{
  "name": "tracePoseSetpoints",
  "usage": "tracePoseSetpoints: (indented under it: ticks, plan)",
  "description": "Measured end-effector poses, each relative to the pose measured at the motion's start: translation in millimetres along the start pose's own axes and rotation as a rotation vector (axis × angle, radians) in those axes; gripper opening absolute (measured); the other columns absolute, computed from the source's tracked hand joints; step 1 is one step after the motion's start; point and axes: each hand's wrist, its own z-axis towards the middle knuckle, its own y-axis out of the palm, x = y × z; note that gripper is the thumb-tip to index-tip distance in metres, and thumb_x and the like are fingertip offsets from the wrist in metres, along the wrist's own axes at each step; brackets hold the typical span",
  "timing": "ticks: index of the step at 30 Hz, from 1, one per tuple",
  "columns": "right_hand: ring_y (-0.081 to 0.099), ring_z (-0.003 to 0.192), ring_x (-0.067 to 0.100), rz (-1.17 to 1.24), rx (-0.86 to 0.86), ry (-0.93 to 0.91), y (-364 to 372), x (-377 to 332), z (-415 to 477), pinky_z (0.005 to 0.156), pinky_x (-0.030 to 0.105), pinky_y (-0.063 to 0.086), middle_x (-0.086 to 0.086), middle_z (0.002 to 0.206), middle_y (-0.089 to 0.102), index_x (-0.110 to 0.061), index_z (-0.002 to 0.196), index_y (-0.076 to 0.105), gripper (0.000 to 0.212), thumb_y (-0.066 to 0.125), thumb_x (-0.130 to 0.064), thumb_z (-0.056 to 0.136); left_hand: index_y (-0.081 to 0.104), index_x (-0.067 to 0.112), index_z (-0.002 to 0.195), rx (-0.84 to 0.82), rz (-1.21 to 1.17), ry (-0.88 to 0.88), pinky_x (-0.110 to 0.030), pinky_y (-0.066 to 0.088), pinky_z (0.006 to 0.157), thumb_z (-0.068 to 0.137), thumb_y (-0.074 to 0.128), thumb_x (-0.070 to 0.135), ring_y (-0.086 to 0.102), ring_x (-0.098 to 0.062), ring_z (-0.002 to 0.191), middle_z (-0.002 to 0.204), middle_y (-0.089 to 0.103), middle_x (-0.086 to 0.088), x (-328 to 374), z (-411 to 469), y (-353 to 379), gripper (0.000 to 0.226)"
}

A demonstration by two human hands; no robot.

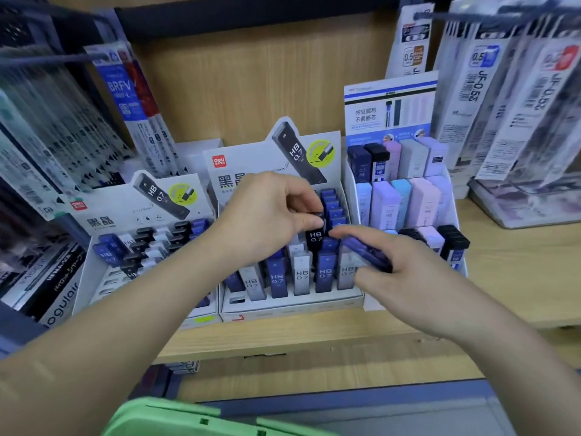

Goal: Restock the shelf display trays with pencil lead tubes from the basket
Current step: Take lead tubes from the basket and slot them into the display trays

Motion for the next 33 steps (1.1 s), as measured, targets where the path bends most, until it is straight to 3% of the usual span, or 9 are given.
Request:
tracePoseSetpoints:
  ticks: [5, 11, 15, 22, 33]
  plan:
    - [0.04, 0.038, 0.005, 0.0, -0.015, 0.014, -7.8, -0.5, -0.7, 0.04, 0.012, 0.031, -0.019, 0.05, 0.053, -0.048, 0.112, 0.061, 0.048, 0.053, -0.008, 0.086, 0.073, 0.028, 0.077, -0.045, 0.028, 0.012, -0.009, 0.048, 0.066, 0.073, 0.082, 0.022, 0.063, 0.005, 0.068, 0.069, 0.069, 0.015, 3.4, 0.8, -3.3, 0.012]
    - [0.04, 0.038, 0.005, 0.001, -0.002, 0.009, -7.6, -4.1, -2.9, 0.04, 0.011, 0.031, -0.012, 0.062, 0.058, -0.05, 0.111, 0.06, 0.048, 0.054, -0.009, 0.087, 0.072, 0.027, 0.077, 0.026, 0.008, 0.044, -0.007, 0.046, 0.065, 0.074, 0.082, 0.021, 0.061, 0.004, 0.067, 0.07, 0.068, 0.014, -3.1, -0.6, 3.5, 0.012]
    - [0.039, 0.037, 0.005, 0.008, -0.022, 0.025, -7.6, -4.8, -3.3, 0.039, 0.009, 0.029, -0.02, 0.046, 0.05, -0.048, 0.115, 0.06, 0.05, 0.052, -0.008, 0.088, 0.073, 0.027, 0.076, 0.029, -0.027, 0.032, -0.008, 0.047, 0.064, 0.073, 0.083, 0.021, 0.061, 0.004, 0.064, 0.068, 0.068, 0.013, -3.4, 0.0, 3.3, 0.012]
    - [0.038, 0.035, 0.005, 0.02, -0.029, 0.036, -8.4, -6.3, -4.4, 0.038, 0.009, 0.028, -0.023, 0.041, 0.047, -0.046, 0.118, 0.06, 0.051, 0.05, -0.006, 0.089, 0.073, 0.026, 0.076, -0.002, -0.043, 0.044, -0.016, 0.053, 0.068, 0.072, 0.083, 0.018, 0.064, 0.001, 0.065, 0.068, 0.07, 0.011, -2.6, -3.2, 1.9, 0.014]
    - [0.037, 0.035, 0.005, 0.02, -0.026, 0.03, -7.4, -6.3, -3.0, 0.038, 0.01, 0.028, -0.021, 0.042, 0.046, -0.045, 0.116, 0.061, 0.05, 0.049, -0.005, 0.088, 0.074, 0.027, 0.077, 0.012, -0.003, 0.035, -0.005, 0.043, 0.065, 0.074, 0.081, 0.02, 0.061, 0.005, 0.066, 0.068, 0.067, 0.018, -6.8, -9.0, 6.8, 0.01]
